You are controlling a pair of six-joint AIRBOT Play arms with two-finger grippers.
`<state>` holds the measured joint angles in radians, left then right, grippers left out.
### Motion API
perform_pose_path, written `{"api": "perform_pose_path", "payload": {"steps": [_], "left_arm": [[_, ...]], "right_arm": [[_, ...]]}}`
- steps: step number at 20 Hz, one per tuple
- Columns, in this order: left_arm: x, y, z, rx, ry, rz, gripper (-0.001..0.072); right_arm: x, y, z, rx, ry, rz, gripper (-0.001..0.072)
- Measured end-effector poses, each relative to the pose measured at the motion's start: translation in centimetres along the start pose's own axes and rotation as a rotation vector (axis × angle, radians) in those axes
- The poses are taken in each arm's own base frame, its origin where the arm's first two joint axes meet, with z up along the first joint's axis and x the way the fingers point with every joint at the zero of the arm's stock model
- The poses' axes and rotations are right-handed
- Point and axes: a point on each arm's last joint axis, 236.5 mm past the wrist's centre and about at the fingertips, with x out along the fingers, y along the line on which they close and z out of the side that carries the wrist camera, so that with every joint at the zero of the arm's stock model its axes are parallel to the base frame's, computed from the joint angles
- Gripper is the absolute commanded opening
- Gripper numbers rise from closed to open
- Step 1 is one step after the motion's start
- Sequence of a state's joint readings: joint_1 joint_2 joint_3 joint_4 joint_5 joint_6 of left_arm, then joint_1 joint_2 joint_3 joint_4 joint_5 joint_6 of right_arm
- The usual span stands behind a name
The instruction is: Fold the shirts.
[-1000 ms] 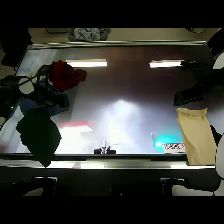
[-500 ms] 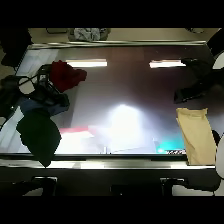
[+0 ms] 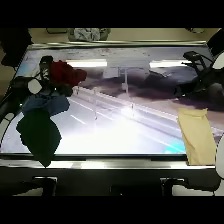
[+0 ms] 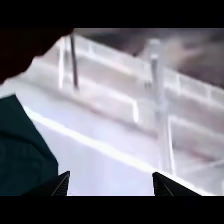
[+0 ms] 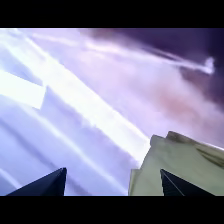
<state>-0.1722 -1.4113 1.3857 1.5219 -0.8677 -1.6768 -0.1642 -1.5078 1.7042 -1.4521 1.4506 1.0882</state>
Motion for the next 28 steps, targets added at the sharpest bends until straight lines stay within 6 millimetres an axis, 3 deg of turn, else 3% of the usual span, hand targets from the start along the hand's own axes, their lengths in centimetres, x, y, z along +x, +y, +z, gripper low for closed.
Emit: {"api": "perform_pose_path", "payload": {"steps": [2,5,7,9,12,16,19,20,21,22,24,26,28], "left_arm": [[1.3,1.8,4.0,-0.03,-0.086,0.018,0.063],[4.2,6.6,9.8,-0.115,-0.144,0.059,0.0631],[7.1,10.0,11.1,-0.231,-0.132,0.059,0.0668],[10.4,12.4,10.0,-0.358,-0.095,0.03,0.069],[14.8,13.9,6.6,-0.514,-0.032,-0.028,0.0701],[17.9,13.7,4.2,-0.558,0.009,-0.07,0.0707],[19.0,13.7,3.7,-0.573,0.01,-0.08,0.0671],[19.2,13.7,3.6,-0.576,0.008,-0.081,0.0514],[19.4,13.7,3.5,-0.579,0.011,-0.083,0.0267],[19.7,13.7,3.1,-0.583,0.019,-0.083,0.0126],[19.7,13.4,3.3,-0.603,0.018,-0.096,0.0023],[19.7,12.7,3.6,-0.637,0.015,-0.134,0.0022],[18.4,11.4,6.0,-0.631,-0.037,-0.215,0.0021]], "right_arm": [[0.0,-0.5,0.9,0.008,-0.039,-0.019,0.0677],[-0.1,-0.6,2.0,0.027,-0.086,-0.024,0.0677],[-0.1,-0.1,2.5,0.039,-0.108,-0.003,0.0677],[-0.2,0.6,3.0,0.048,-0.127,0.028,0.0677],[-0.3,1.5,3.6,0.058,-0.149,0.066,0.0677],[-0.4,2.2,4.0,0.066,-0.166,0.099,0.0677],[-0.5,2.5,3.9,0.067,-0.163,0.112,0.0677],[-0.4,2.6,3.9,0.067,-0.16,0.117,0.0677],[-0.5,2.7,3.8,0.067,-0.156,0.121,0.0677],[-0.4,2.8,3.7,0.067,-0.154,0.123,0.0677],[-0.4,2.9,3.7,0.067,-0.152,0.127,0.0677],[-0.4,3.0,3.6,0.067,-0.148,0.13,0.0677],[-0.4,2.9,3.6,0.066,-0.148,0.13,0.0677]]}}
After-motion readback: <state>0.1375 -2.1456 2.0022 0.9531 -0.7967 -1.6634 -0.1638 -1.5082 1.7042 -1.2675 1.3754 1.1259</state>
